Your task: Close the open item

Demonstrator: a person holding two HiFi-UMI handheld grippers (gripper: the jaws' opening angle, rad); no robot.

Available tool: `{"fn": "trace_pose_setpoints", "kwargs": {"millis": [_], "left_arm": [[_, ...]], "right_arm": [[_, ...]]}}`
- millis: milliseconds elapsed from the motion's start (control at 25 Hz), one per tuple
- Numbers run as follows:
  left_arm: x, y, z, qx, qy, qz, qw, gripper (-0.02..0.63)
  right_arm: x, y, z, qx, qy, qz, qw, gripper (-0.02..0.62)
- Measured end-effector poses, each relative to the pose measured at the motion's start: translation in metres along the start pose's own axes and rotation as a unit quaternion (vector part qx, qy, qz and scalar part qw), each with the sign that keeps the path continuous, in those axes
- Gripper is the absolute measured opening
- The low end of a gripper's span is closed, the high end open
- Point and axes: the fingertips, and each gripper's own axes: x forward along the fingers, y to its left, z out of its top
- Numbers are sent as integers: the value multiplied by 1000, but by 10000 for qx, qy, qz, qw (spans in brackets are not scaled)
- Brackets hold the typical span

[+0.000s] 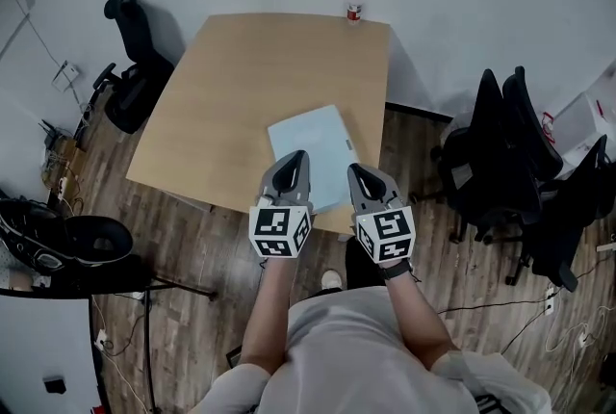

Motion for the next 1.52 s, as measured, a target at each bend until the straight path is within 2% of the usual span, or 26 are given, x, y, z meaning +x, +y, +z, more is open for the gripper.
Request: {"fn": "trace_pose_setpoints", "kwargs": {"millis": [200,520,760,1000,1520], "left_arm": [[33,17,-27,174,345,4,9993,9],[90,25,-67,308,929,-333,9946,9],[127,22,-93,513,1303,-737,9874,9],[150,26,-123,383,1713,-889,9805,9],[192,26,-185,492,2455,-1201,9607,9]], "right_arm": [[27,-15,-27,6,292,47,9996,15],[62,-43,-69,107,866,128,9961,15],[85,-59,-98,252,1217,142,9921,15],[100,-72,-121,254,1540,91,9877,15],[126,-91,-169,373,2101,146,9769,15]]}}
